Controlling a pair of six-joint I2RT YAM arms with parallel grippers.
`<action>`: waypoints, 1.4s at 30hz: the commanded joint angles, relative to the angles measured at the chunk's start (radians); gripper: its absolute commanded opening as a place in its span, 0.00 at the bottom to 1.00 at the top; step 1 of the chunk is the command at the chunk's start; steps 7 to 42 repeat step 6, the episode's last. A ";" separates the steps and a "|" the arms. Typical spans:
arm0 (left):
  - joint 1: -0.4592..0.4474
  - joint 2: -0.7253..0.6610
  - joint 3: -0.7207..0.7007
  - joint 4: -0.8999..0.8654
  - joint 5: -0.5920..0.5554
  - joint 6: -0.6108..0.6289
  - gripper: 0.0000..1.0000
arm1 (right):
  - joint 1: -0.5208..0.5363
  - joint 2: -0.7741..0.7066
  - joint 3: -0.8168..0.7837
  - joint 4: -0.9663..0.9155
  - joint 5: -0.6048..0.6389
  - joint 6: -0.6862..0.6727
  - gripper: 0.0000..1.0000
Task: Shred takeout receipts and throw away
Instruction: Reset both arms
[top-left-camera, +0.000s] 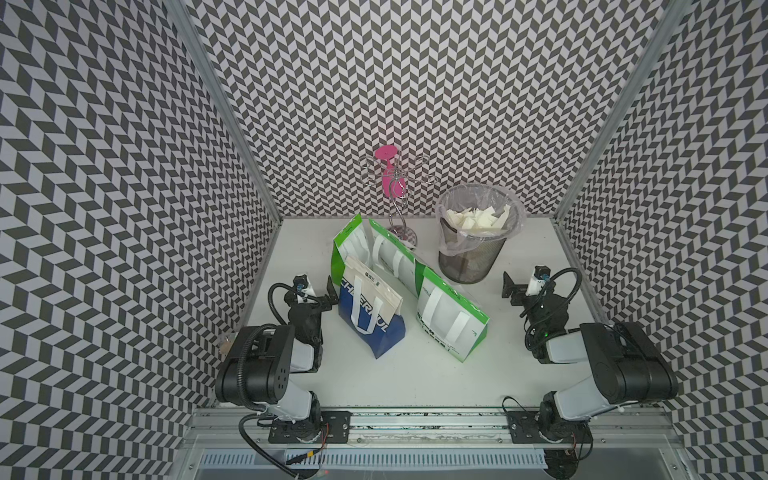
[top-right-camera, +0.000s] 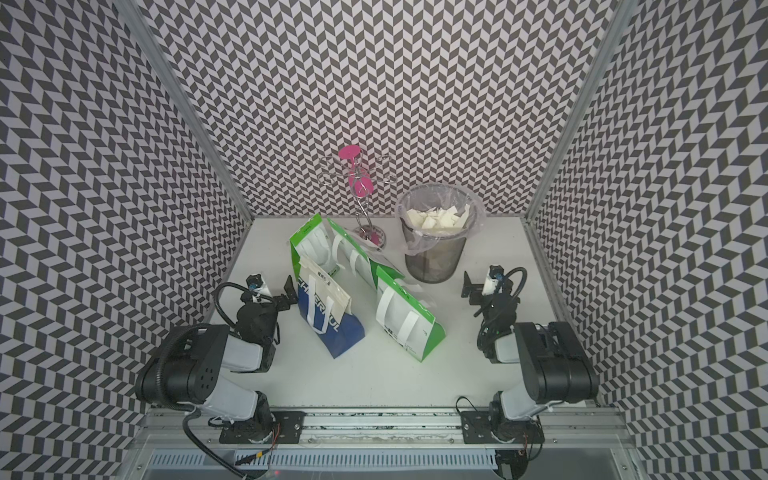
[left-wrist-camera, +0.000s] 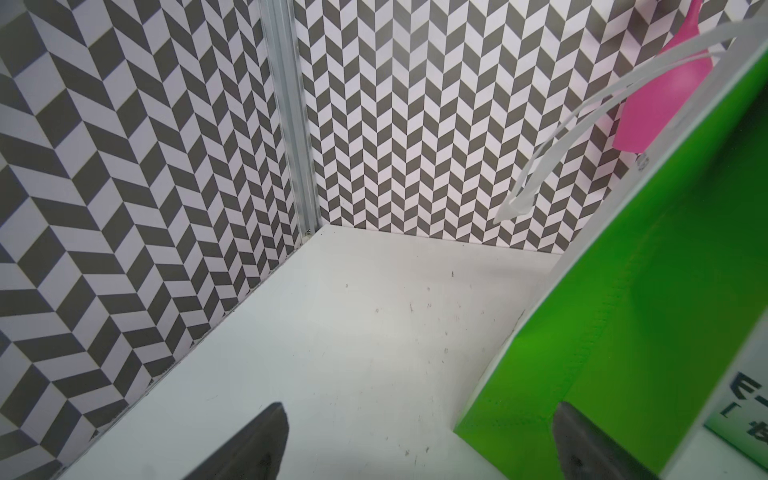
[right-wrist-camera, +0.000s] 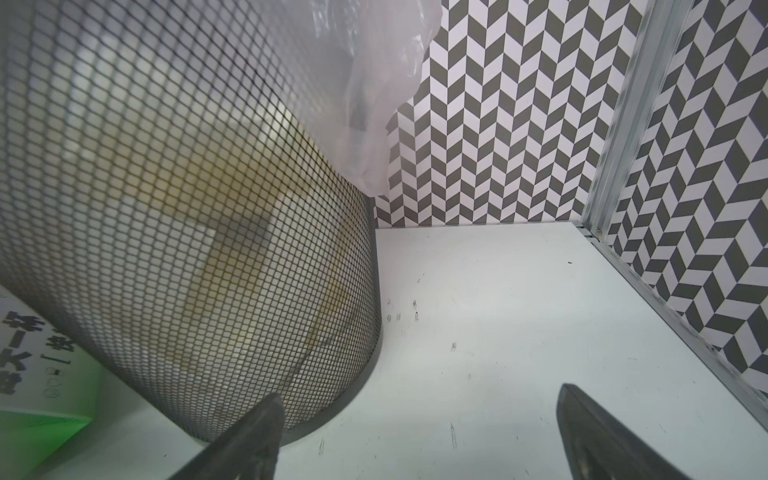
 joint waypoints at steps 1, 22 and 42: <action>-0.008 0.006 0.018 0.034 -0.017 0.002 1.00 | 0.004 0.007 0.014 0.044 -0.007 -0.006 0.99; -0.015 0.004 0.021 0.030 -0.025 0.012 1.00 | 0.004 0.005 0.014 0.040 -0.003 -0.004 0.99; -0.015 0.004 0.021 0.030 -0.025 0.012 1.00 | 0.004 0.005 0.014 0.040 -0.003 -0.004 0.99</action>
